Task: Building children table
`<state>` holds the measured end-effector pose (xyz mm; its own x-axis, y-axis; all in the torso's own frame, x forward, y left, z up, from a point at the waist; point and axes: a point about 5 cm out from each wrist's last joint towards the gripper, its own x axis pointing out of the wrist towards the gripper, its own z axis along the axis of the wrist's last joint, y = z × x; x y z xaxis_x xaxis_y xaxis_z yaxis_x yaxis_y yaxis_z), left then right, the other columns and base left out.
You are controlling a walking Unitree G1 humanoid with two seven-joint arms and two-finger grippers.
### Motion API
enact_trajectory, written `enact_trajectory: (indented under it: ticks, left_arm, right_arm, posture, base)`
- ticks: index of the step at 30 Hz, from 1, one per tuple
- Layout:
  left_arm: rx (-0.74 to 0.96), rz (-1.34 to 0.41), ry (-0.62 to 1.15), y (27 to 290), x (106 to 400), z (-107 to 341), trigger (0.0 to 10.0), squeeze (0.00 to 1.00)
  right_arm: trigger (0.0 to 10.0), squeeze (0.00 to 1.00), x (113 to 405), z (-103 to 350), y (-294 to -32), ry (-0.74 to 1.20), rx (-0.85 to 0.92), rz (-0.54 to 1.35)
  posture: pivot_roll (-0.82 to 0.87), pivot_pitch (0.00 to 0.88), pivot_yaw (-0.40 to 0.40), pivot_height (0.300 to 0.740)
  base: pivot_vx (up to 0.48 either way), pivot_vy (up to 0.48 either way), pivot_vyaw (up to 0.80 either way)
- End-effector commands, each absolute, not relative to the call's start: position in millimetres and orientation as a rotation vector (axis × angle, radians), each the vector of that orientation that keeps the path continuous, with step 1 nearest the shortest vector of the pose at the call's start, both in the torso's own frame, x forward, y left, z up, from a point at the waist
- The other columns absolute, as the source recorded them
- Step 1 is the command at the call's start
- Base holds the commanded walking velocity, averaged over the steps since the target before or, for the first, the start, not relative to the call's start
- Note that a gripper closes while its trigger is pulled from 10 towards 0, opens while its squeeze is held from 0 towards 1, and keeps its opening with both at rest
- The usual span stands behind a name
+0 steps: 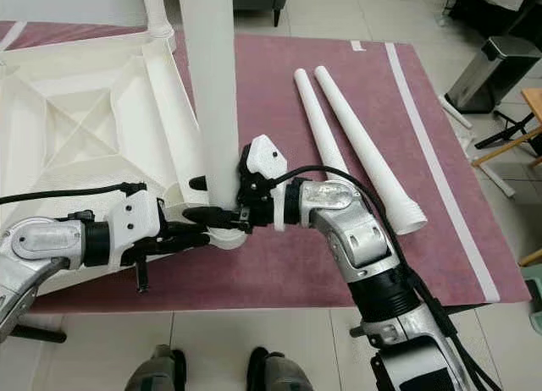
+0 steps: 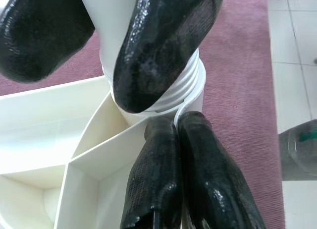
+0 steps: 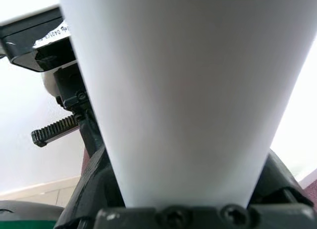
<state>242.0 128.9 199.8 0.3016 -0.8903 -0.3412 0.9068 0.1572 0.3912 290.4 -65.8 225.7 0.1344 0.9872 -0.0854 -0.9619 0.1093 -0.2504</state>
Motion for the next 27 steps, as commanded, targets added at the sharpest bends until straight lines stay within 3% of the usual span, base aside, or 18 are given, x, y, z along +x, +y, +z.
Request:
enact_trajectory:
  ticks: [1, 5, 7, 12, 14, 19, 22, 27]
  left_arm:
    - [0.598, -1.436, -0.04, 118.9, 228.6, 211.8, 0.0, 0.0]
    - [0.586, -1.383, -0.029, 117.2, 235.8, 209.6, 0.0, 0.0]
    - [0.587, -1.308, -0.022, 114.8, 249.4, 207.1, 0.0, 0.0]
    - [0.587, -1.272, -0.02, 113.0, 257.4, 205.7, 0.0, 0.0]
    - [0.595, -1.17, -0.01, 109.5, 279.9, 203.3, 0.0, 0.0]
    - [0.608, -1.091, 0.003, 108.7, 297.4, 203.1, 0.0, 0.0]
    - [0.625, -0.966, 0.02, 106.4, 323.6, 205.4, 0.0, 0.0]
    - [0.606, -0.899, 0.028, 102.3, 339.1, 207.9, 0.0, 0.0]
  right_arm:
    - [0.0, 0.0, 282.3, 222.4, -60.6, -0.102, -0.244, 1.508]
    - [0.0, 0.0, 295.2, 212.8, -58.2, -0.062, -0.29, 1.36]
    - [0.0, 0.0, 310.8, 205.2, -54.1, -0.028, -0.31, 1.179]
    - [0.0, 0.0, 316.3, 202.6, -51.7, -0.013, -0.298, 1.101]
    - [0.0, 0.0, 328.7, 193.8, -48.4, 0.034, -0.292, 0.881]
    - [0.0, 0.0, 337.1, 185.9, -50.1, 0.072, -0.283, 0.705]
    - [0.0, 0.0, 346.8, 172.3, -55.2, 0.139, -0.237, 0.471]
    - [0.0, 0.0, 351.0, 170.4, -50.3, 0.154, -0.2, 0.371]
  posture:
    - [0.14, 0.17, -0.059, 0.74]
    - [0.14, 0.171, -0.056, 0.74]
    - [0.14, 0.175, -0.056, 0.74]
    - [0.13, 0.177, -0.056, 0.74]
    - [0.13, 0.176, -0.052, 0.74]
    - [0.13, 0.173, -0.047, 0.74]
    - [0.13, 0.168, -0.044, 0.74]
    - [0.12, 0.164, -0.037, 0.74]
  base:
    - [0.0, 0.0, 0.0]
    - [0.0, 0.0, 0.0]
    - [0.0, 0.0, 0.0]
    - [0.0, 0.0, 0.0]
    - [0.0, 0.0, 0.0]
    - [0.0, 0.0, 0.0]
    - [0.0, 0.0, 0.0]
    - [0.0, 0.0, 0.0]
